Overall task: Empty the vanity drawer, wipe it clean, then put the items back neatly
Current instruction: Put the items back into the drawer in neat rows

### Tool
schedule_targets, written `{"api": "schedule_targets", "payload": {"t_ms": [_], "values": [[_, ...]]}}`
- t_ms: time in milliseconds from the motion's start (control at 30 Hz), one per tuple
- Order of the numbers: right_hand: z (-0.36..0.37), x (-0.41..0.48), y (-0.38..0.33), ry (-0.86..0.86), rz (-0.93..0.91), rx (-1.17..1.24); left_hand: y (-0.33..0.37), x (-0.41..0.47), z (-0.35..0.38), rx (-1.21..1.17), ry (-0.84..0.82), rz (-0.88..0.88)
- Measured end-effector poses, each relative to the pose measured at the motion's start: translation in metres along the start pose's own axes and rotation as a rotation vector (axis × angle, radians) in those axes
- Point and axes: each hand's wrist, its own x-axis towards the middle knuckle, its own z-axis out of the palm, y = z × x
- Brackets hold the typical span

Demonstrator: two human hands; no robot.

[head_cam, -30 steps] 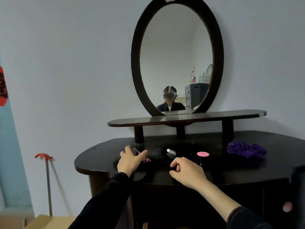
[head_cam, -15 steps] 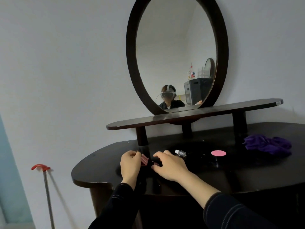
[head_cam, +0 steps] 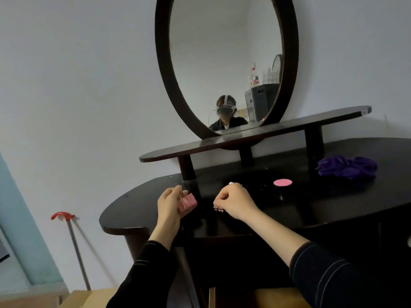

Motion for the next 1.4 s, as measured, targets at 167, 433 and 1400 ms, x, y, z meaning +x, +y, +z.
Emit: {"api": "schedule_targets", "payload": {"t_ms": [167,433,1400], "values": [[-0.035,-0.047,0.001,-0.007,0.021,0.328,0.009,-0.055,-0.002,-0.091,-0.326,-0.007],[-0.052,-0.194,0.066,0.029,-0.053,0.370,-0.091,-0.178,-0.007,-0.010,-0.627,-0.091],[0.016,-0.241,0.236,-0.340,0.502,0.237,-0.271,-0.217,0.008,0.445,-0.824,-0.367]]}}
